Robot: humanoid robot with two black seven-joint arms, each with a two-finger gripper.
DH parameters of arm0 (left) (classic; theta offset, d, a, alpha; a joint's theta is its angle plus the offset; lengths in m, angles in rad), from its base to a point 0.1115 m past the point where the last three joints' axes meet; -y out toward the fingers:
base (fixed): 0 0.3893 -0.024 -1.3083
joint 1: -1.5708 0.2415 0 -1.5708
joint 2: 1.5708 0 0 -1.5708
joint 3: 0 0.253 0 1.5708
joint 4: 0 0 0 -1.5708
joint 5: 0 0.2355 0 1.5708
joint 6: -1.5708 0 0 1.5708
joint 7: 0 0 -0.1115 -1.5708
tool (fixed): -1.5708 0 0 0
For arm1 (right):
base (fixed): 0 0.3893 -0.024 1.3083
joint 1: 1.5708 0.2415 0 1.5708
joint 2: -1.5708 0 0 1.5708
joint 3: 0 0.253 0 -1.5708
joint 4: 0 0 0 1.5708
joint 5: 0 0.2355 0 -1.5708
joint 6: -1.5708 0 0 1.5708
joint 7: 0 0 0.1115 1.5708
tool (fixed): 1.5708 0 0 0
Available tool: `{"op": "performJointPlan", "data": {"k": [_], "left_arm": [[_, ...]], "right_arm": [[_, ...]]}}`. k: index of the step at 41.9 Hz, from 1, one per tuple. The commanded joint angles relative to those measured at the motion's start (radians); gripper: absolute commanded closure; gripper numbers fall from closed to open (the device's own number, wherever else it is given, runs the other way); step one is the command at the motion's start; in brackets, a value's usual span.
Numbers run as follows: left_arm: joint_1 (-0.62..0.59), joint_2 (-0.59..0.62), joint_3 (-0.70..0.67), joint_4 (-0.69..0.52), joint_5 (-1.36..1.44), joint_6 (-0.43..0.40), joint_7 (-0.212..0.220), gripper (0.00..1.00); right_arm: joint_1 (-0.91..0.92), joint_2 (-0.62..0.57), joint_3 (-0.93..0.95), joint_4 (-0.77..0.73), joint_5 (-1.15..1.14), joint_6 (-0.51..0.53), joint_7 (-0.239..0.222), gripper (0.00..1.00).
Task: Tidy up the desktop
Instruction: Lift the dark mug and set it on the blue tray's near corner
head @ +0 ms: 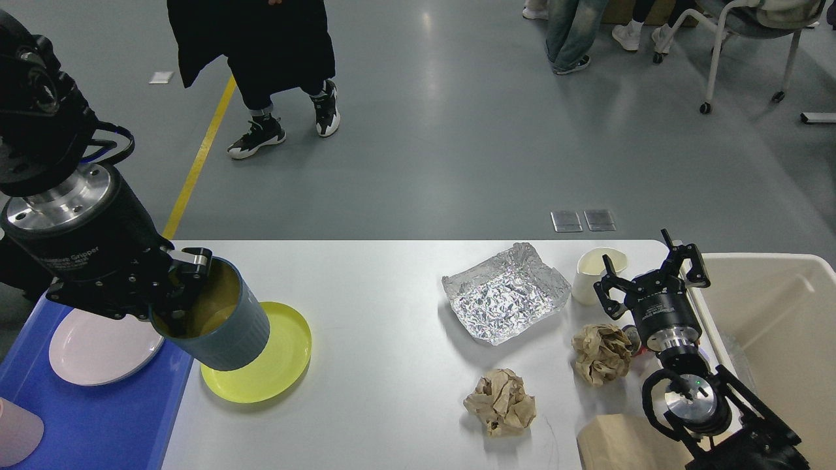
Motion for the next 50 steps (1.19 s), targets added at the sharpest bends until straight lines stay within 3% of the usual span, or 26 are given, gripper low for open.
{"op": "performJointPlan", "data": {"k": [1,5,11,16,25,35,42,50], "left_arm": [[0.036,0.08,0.022,0.018,0.026,0.002,0.019,1.0],[0.108,0.183,0.022,0.068,0.106,0.002,0.038,1.0],[0.272,0.399,0.002,0.198,0.293,0.007,0.035,1.0],[0.407,0.499,-0.047,0.286,0.402,0.022,0.022,1.0],[0.827,0.614,-0.279,0.517,0.537,0.114,0.012,1.0],[1.159,0.65,-0.504,0.61,0.702,0.265,-0.085,1.0],[1.234,0.654,-0.515,0.653,0.726,0.3,-0.116,1.0],[1.274,0.671,-0.516,0.686,0.733,0.3,-0.119,1.0]], "right_arm": [[0.0,0.0,0.0,0.002,0.002,0.0,0.0,0.0],[0.0,0.0,0.0,0.002,0.0,0.0,0.0,0.0],[0.0,-0.001,0.0,0.002,0.0,0.0,0.0,0.0],[0.0,0.0,0.0,0.002,0.002,0.0,0.0,0.0],[0.0,0.0,0.0,0.002,0.002,0.0,0.0,0.0],[0.0,0.0,0.0,0.002,0.0,0.0,0.0,0.0],[0.0,-0.001,0.0,0.002,0.002,0.0,0.0,0.0],[0.0,0.0,0.0,0.002,0.0,0.0,0.0,0.0]]}}
